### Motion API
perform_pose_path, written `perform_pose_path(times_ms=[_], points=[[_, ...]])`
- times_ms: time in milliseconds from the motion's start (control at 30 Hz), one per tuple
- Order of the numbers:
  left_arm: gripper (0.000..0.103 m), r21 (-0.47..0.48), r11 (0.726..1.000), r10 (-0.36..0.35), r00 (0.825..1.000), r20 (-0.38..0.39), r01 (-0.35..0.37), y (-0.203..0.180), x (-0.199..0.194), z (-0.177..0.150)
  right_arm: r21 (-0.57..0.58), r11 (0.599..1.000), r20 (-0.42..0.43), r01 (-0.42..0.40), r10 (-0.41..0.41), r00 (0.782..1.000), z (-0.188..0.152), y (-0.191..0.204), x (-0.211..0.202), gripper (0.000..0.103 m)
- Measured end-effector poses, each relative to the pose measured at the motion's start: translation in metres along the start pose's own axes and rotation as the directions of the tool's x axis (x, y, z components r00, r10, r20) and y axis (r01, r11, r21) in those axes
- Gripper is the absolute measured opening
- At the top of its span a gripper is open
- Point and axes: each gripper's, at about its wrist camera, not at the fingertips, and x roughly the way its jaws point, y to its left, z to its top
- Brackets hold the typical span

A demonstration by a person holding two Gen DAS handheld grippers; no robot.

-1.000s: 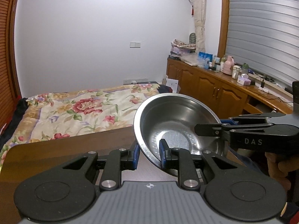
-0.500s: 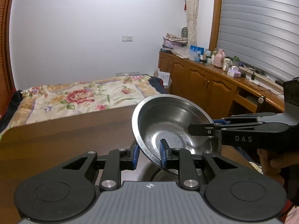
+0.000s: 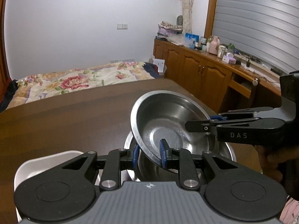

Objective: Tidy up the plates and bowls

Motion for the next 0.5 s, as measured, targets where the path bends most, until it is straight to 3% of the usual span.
perform_pose_path(times_ms=[500], points=[[0.025,0.035,0.999,0.009,0.999,-0.042,-0.008,-0.004,0.010,-0.010,-0.006,1.000,-0.013,0.024,-0.024,1.000,-0.022,0.001,-0.002,0.022]])
